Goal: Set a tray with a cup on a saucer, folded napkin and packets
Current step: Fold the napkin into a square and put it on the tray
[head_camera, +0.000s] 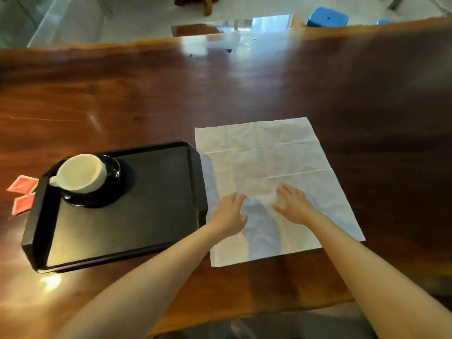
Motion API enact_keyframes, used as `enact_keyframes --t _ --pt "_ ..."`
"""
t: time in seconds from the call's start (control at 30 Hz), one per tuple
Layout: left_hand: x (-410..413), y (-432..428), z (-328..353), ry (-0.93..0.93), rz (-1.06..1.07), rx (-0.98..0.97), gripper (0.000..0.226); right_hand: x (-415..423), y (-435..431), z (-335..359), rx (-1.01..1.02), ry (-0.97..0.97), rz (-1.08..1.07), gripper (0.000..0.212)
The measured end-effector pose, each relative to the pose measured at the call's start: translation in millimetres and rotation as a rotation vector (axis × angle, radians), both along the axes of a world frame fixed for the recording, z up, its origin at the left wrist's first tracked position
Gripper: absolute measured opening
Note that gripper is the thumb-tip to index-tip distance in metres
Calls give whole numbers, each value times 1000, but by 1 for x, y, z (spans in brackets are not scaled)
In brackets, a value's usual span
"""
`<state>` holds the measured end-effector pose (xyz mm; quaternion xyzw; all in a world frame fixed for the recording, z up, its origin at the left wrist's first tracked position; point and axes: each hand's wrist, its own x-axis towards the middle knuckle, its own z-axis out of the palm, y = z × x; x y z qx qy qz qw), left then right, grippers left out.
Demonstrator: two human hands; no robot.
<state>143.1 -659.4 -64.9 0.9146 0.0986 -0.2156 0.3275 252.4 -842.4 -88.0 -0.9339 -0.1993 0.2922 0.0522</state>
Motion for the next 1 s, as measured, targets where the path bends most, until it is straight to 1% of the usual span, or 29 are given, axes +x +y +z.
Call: enact_keyframes --t 0.07,0.13,0.17,0.3,0.47,0.53,0.6,0.67,0.7,0.77,0.83,0.93,1.0 --pt "-8 -10 -20 30 -125 140 65 -4 -17 -15 -12 -53 65 71" --pt "-14 -17 -37 14 -236 277 73 -7 -32 -23 10 -102 77 71" --pt "-17 -18 -43 -6 -259 315 75 -9 -37 -26 21 -114 71 70" --pt "-12 -22 -54 -54 -315 368 80 -12 -71 -32 -13 -127 24 70" --pt "-13 -27 -58 -114 -363 421 78 -1 -99 -22 -65 -87 -15 72" --pt "-25 -26 -59 -171 -408 447 78 -6 -94 -13 -69 -140 11 74" --pt "-39 -19 -59 -229 -472 458 79 -22 -90 -3 -88 -215 123 72" --pt "-51 -15 -57 -243 -546 469 77 -42 -92 2 -185 -223 271 74" --pt "-55 -14 -55 -230 -574 470 75 -51 -93 2 -238 -195 304 77" --pt "-54 -15 -53 -203 -564 462 71 -59 -93 1 -308 -137 293 84" --pt "-49 -21 -49 -175 -557 481 69 -57 -86 0 -319 -110 276 86" --pt "-45 -30 -47 -191 -577 564 57 -45 -84 -3 -299 -222 342 74" --pt "-42 -33 -48 -198 -573 613 49 -35 -88 -3 -240 -276 365 63"
